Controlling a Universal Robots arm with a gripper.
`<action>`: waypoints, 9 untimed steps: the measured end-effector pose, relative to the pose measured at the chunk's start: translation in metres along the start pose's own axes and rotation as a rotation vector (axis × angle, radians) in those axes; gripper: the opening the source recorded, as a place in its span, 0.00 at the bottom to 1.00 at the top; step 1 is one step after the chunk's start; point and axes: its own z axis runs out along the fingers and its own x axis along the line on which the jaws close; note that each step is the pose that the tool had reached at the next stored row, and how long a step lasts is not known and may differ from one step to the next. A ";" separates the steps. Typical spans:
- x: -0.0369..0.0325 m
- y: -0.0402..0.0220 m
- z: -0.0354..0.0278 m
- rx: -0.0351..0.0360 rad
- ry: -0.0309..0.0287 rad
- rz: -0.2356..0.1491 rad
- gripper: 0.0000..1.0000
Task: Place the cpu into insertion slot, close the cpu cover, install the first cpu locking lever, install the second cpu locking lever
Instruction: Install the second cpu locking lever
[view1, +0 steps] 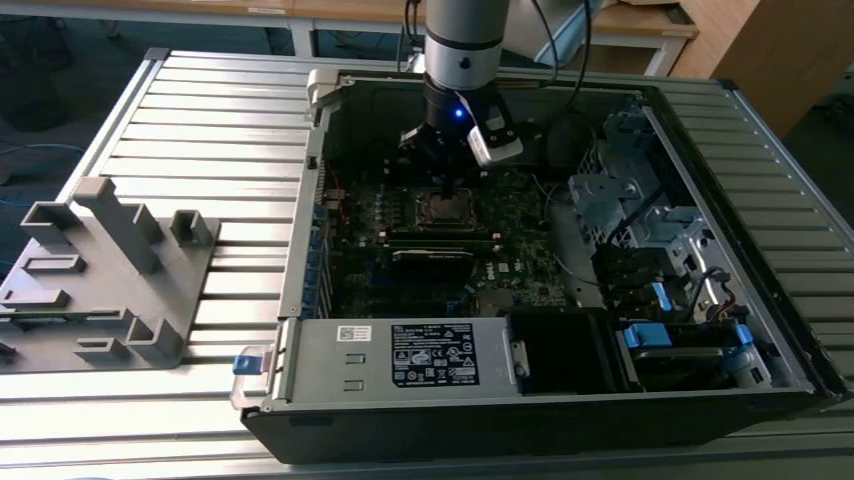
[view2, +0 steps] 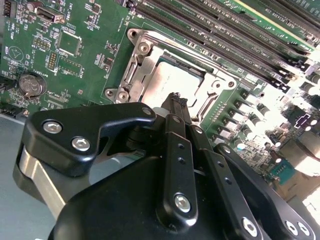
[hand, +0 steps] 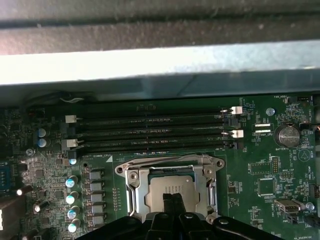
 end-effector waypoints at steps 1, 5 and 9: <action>0.0000 0.0000 -0.0002 -0.0001 -0.0001 0.000 0.11; -0.0001 0.0000 -0.0015 -0.0001 -0.0001 0.000 0.11; -0.0001 -0.0001 -0.0021 0.0003 0.0001 0.000 0.11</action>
